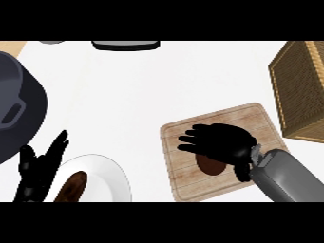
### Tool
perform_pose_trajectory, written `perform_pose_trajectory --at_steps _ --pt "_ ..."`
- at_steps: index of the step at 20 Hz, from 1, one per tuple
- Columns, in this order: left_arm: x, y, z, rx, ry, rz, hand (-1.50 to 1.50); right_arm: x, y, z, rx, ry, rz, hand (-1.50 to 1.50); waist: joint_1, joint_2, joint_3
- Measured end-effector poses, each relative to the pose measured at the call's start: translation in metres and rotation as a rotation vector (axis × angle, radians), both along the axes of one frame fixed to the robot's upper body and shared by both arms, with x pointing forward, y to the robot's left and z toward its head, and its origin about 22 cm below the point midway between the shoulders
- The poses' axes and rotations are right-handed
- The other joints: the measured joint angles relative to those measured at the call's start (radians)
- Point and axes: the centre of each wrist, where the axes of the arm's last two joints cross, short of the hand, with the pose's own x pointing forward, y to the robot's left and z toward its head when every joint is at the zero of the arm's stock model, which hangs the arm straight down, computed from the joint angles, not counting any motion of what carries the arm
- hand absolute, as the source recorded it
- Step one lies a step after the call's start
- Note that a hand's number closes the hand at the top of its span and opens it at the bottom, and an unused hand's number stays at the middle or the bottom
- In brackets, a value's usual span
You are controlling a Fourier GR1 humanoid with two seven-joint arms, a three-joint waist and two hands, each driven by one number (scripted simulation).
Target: Pick the cupcake from the cutting board and place it in the basket
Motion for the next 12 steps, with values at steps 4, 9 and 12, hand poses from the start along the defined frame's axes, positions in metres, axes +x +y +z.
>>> perform_pose_trajectory --at_steps 4,9,12 --pt "0.004 -0.001 -0.002 -0.006 0.005 -0.008 0.0 0.001 0.006 -0.009 0.012 -0.005 -0.003 -1.5 -0.001 0.0 0.001" --pt "0.003 0.001 0.0 -0.01 0.007 -0.006 0.0 0.001 0.004 -0.019 0.006 -0.007 0.007 1.5 0.0 -0.001 0.001" --pt "0.002 0.002 -0.001 -0.004 0.005 -0.009 0.0 0.005 0.005 -0.024 0.018 -0.048 0.053 1.5 0.002 -0.001 0.001"
